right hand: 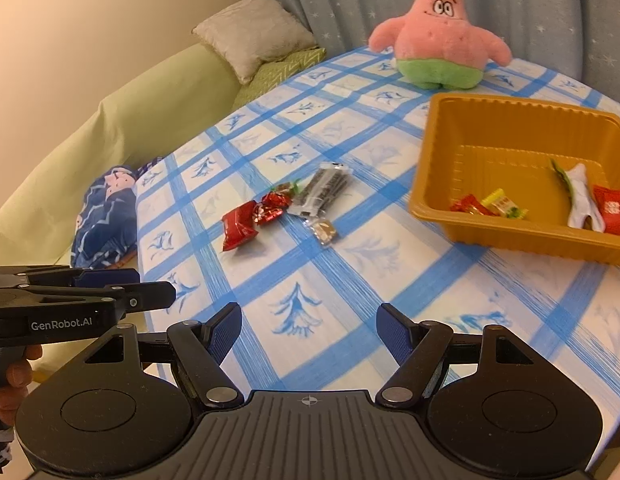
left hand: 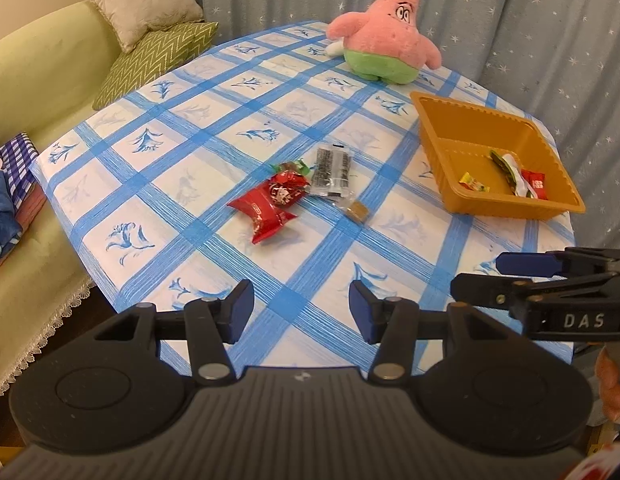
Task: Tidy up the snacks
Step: 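Withdraw both tools from the tray toward the remaining snacks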
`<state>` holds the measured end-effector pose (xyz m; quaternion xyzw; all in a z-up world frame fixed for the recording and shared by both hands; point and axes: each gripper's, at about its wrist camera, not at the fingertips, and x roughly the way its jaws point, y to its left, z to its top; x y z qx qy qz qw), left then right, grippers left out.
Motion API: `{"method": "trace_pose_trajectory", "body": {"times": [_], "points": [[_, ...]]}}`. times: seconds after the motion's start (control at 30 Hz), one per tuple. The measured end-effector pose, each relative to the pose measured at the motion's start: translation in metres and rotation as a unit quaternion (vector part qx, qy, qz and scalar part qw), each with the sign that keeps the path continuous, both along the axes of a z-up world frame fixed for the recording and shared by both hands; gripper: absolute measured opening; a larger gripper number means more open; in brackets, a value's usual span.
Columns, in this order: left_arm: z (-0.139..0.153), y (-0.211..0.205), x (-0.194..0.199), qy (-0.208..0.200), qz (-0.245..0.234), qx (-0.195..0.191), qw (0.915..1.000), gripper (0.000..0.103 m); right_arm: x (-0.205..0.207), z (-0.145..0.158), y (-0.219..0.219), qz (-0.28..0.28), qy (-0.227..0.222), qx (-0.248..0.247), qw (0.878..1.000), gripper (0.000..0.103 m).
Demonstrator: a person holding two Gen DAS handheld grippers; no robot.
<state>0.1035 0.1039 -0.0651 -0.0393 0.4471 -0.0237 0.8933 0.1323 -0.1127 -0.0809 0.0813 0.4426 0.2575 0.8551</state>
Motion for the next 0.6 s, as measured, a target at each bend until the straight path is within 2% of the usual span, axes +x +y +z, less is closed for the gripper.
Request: {"method": "trace_pose_trajectory", "body": {"times": [0.6], "points": [[-0.02,0.021,0.046,0.0,-0.002,-0.014,0.9999,0.047,0.042,-0.014,0.034,-0.028,-0.008,0.0,1.0,0.074]]}}
